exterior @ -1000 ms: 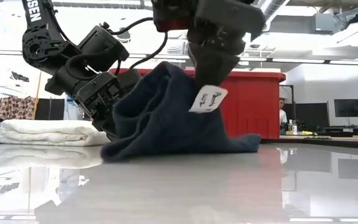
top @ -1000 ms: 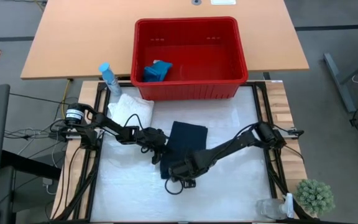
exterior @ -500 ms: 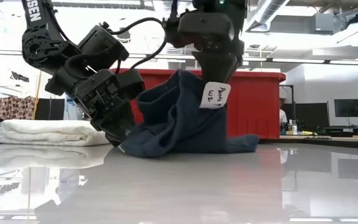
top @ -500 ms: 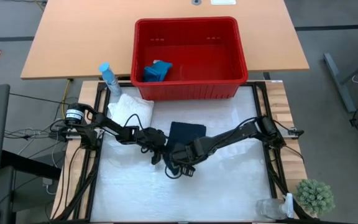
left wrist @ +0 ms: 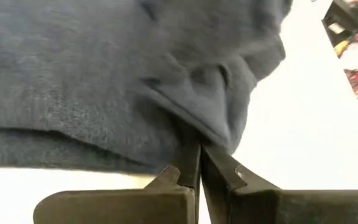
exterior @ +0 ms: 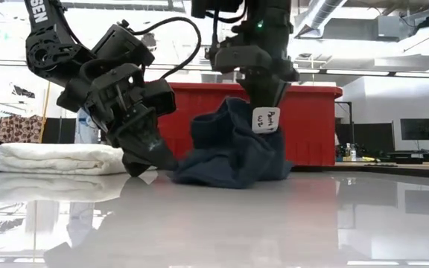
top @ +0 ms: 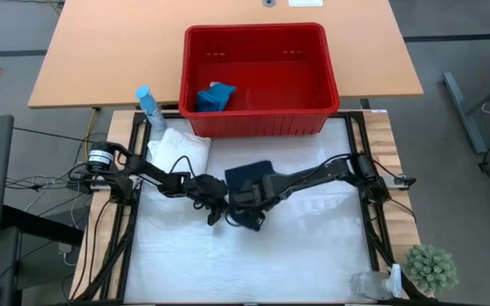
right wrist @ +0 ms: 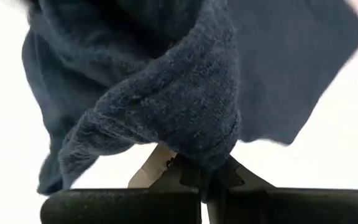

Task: Fold Laundry from Bin
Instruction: Fold the black shorts

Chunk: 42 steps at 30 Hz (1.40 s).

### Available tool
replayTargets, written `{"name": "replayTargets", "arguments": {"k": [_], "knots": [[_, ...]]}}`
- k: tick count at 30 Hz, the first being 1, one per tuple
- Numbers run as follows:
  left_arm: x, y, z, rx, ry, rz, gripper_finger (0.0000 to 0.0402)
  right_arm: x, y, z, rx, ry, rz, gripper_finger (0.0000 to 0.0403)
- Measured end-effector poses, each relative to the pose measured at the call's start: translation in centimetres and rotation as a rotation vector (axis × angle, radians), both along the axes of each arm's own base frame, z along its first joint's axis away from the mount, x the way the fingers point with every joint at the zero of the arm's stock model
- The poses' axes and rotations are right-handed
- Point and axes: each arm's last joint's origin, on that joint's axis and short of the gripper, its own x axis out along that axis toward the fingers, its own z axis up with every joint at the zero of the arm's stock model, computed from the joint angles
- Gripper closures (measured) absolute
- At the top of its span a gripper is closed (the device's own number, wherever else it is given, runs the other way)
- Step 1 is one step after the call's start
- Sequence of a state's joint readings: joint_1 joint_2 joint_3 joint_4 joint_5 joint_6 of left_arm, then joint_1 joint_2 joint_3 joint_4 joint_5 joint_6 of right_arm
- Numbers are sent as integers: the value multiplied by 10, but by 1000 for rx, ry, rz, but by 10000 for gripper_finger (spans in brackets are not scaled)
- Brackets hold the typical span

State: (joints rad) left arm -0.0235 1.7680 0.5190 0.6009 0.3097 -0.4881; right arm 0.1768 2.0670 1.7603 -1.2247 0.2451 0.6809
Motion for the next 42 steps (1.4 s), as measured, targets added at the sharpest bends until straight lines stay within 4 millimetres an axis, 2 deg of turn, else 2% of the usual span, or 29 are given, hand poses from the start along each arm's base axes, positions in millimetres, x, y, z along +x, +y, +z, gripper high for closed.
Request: {"name": "replayTargets", "arguments": {"k": [5,17,22,31,36,42], "knots": [[-1,-2,0,-38,13,-9,401,3,-18,0,53,3,-49,381],[0,-2,-1,-26,12,7,401,14,-80,2,157,-79,-97,381],[0,-2,-1,-27,13,14,401,8,-101,15,156,-114,-141,381],[0,-2,-1,-27,13,17,401,-3,-152,17,144,-127,-380,381],[0,-2,-1,-34,15,21,401,-13,-177,16,134,-105,-496,381],[0,-2,-1,-36,15,22,401,-21,-190,2,132,-68,-539,380]]}}
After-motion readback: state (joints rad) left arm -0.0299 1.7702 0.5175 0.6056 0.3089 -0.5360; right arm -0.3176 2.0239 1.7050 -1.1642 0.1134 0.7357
